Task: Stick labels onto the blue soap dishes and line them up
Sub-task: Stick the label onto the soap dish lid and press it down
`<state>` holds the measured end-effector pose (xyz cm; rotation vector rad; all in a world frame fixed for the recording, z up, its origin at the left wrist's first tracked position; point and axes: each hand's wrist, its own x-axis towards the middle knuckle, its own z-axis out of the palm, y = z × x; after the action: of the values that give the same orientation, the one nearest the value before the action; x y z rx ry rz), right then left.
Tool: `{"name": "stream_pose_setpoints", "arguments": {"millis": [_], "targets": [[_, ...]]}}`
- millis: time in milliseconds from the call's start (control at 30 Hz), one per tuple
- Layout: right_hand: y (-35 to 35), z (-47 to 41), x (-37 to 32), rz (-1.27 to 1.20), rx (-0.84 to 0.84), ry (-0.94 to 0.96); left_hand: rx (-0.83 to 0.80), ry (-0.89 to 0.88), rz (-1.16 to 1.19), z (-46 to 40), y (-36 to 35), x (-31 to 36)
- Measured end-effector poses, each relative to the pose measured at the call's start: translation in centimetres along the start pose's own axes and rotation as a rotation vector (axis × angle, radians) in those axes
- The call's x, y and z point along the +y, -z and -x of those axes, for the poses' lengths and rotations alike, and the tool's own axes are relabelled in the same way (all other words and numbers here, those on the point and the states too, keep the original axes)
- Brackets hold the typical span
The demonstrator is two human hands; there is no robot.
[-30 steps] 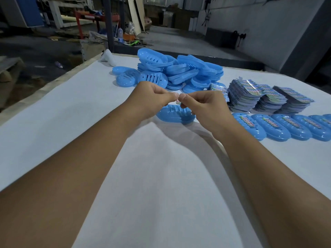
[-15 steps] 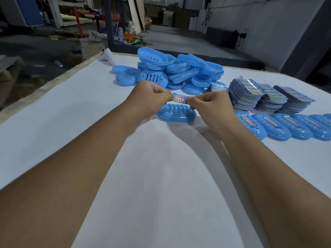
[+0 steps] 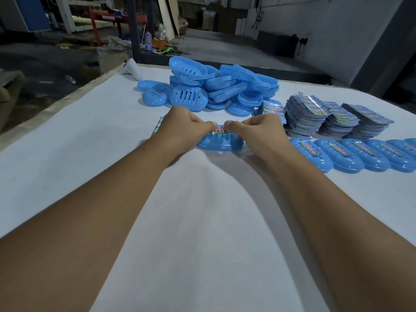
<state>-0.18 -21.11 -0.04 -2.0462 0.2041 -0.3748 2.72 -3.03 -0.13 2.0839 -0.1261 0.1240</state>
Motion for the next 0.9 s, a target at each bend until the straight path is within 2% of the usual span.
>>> {"name": "stream_pose_setpoints", "arguments": {"millis": [367,900], "targets": [[-0.8,-1.1,0.5,0.073,-0.037,-0.05,0.054,-0.02,-0.15,-0.7,-0.8,0.0],[-1.0,-1.2,0.6,0.162,-0.035,0.008,0.079,-0.051,-0.245,-0.6,-0.9,0.0]]}}
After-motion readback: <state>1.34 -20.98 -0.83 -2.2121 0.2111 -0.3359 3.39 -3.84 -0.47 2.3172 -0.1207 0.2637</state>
